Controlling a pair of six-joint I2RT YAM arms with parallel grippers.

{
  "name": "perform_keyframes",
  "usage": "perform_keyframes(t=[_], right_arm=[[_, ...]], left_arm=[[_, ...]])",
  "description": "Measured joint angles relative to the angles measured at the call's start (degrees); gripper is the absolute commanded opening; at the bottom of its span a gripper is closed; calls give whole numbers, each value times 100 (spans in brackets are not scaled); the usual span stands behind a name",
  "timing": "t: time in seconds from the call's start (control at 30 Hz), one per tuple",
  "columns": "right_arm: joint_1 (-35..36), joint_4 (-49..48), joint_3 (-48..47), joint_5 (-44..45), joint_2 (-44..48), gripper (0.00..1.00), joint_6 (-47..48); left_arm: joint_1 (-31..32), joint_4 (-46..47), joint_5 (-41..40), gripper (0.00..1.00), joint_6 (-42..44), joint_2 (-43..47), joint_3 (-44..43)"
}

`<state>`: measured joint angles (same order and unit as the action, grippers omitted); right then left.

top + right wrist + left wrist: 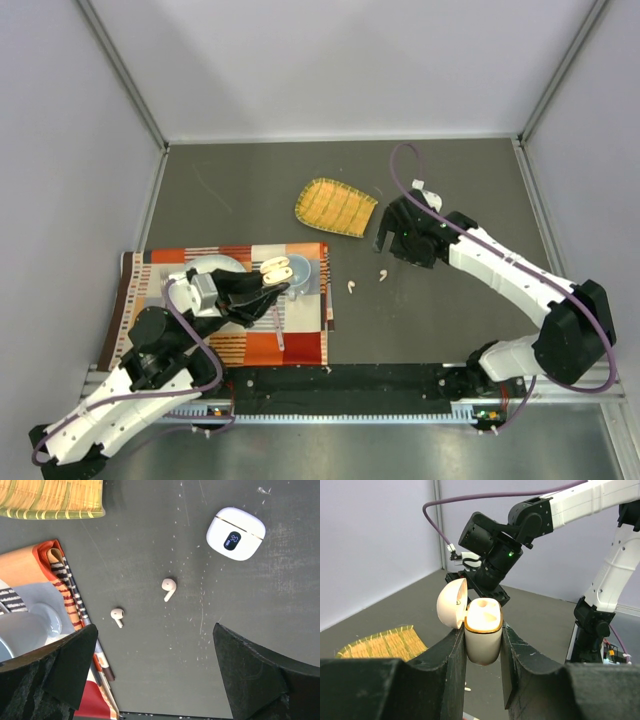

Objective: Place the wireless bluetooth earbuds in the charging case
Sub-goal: Pick up the right earbud from the center of the board.

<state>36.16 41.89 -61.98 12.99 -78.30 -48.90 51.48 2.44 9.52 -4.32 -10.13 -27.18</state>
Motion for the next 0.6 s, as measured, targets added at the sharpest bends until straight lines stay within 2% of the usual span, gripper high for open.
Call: perform_keyframes(t=[0.3,0.53,0.6], right_arm=[[24,42,-103,-83,-221,89,-9],[387,109,-378,258,-828,82,-507],[424,146,-378,369,-962,77,-691]], left_arm=[[0,-396,-192,0,-9,170,-111],[0,-811,-461,0,-4,492,-179],[0,-881,-498,0,-4,507,-208]])
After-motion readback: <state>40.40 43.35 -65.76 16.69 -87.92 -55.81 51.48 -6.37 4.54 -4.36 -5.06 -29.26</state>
